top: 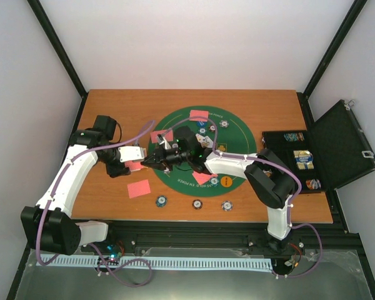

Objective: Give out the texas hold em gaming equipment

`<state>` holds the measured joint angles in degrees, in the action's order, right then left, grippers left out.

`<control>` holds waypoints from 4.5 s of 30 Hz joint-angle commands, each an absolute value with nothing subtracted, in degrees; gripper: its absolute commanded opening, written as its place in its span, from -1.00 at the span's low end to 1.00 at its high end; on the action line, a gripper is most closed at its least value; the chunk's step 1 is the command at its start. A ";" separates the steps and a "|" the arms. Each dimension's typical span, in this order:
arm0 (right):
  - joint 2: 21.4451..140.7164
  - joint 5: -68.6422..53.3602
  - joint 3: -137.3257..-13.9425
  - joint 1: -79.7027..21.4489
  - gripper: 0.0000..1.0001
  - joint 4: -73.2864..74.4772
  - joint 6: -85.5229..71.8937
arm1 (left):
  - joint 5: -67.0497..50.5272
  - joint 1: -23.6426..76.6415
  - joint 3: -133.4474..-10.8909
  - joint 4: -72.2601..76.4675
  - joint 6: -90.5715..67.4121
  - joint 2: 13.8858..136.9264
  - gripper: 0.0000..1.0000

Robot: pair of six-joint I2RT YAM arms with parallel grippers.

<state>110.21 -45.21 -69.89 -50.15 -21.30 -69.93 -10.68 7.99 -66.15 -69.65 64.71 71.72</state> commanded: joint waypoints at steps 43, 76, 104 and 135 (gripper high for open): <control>107.51 -39.58 -70.02 -14.10 -0.94 23.12 -30.15 | -9.31 7.91 -66.44 -69.47 66.18 70.39 -0.80; 99.45 -43.17 -66.49 -37.24 0.47 0.01 -51.16 | -11.78 7.96 -67.32 -69.71 65.22 70.76 -0.80; 118.20 -46.12 -74.23 -53.94 0.48 -32.31 -74.11 | -13.18 7.91 -68.32 -70.51 64.70 70.93 -0.80; 113.46 -44.40 -68.11 -49.39 -0.11 -22.26 -67.64 | -12.13 7.91 -68.19 -70.53 65.47 70.48 -0.80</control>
